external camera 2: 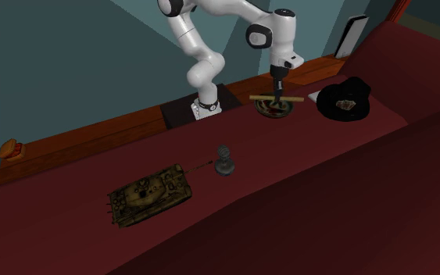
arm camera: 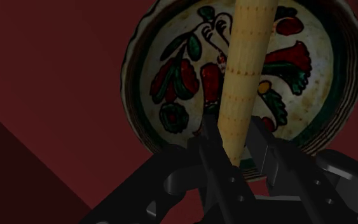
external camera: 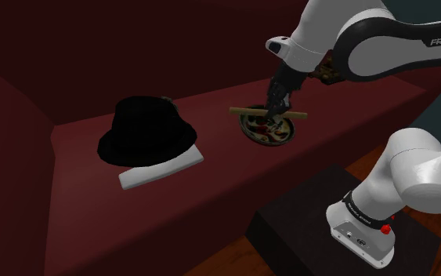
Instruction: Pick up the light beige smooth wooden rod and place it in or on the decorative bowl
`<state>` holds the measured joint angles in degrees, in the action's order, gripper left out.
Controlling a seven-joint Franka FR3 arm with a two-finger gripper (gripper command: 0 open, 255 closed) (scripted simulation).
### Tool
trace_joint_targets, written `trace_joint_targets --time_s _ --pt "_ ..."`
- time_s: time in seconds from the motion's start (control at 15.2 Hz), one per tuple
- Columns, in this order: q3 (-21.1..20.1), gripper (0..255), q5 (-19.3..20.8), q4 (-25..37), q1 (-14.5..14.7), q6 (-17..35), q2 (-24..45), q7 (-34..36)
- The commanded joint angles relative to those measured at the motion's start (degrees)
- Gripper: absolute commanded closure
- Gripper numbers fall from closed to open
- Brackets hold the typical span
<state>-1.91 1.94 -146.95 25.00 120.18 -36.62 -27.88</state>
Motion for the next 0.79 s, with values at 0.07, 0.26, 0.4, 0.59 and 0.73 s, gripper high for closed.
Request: trace_joint_targets --time_s 0.07,0.26,0.4,0.59,0.73 --pt "-0.04 255 0.06 -2.12 -0.02 2.82 0.66 0.14" --pt "-0.04 255 0.06 -2.13 -0.02 2.82 0.66 0.14" --pt "-0.04 255 0.06 -2.12 -0.02 2.82 0.66 0.14" --pt "-0.04 255 0.06 -2.12 -0.02 2.82 0.66 0.14" --pt "-0.04 0 0.06 -2.12 -0.02 2.82 0.66 0.14"
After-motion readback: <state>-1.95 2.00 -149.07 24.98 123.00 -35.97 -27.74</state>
